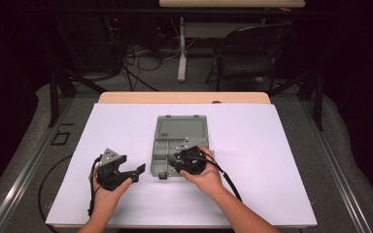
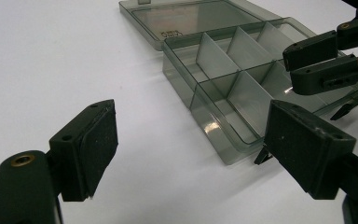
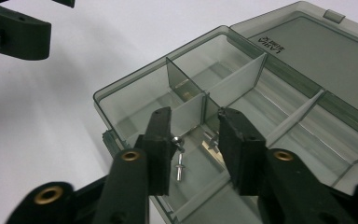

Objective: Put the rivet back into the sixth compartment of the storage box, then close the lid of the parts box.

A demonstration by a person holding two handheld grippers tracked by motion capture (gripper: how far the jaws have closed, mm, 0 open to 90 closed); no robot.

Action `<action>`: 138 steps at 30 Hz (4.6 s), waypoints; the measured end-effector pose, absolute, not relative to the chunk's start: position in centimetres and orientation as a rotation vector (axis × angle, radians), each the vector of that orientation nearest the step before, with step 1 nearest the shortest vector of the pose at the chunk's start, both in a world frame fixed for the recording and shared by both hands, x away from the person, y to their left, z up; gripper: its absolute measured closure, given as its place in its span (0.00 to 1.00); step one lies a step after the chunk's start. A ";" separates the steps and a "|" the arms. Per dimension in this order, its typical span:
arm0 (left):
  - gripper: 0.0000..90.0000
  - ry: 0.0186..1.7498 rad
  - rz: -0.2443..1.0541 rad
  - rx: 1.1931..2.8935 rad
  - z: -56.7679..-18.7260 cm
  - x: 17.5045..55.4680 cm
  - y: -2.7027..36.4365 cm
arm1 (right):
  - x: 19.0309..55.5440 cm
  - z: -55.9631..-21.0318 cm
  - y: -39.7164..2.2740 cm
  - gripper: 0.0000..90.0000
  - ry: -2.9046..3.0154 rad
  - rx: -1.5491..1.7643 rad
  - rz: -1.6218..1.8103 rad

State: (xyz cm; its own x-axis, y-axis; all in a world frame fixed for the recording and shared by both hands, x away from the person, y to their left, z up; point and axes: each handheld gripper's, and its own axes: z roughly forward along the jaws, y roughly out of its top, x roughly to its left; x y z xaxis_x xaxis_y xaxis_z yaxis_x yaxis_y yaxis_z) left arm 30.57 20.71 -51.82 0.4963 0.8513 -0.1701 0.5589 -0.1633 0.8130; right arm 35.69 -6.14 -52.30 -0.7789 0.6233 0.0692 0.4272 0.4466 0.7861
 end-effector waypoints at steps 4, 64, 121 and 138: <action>0.19 1.177 0.412 1.848 -51.8 30.6 20.7 | 35.8 -52.5 -6.0 0.68 2.472 0.923 1.247; 0.22 1.189 0.344 1.852 -52.0 31.5 20.4 | 33.6 -50.8 -7.7 0.47 2.441 0.768 1.243; 0.37 1.204 0.355 1.902 -48.5 36.6 18.8 | 36.7 -48.9 -17.6 0.52 2.304 1.056 1.090; 0.39 1.233 0.340 1.886 -47.4 39.6 18.7 | 39.6 -47.5 -17.8 0.52 2.269 1.136 1.016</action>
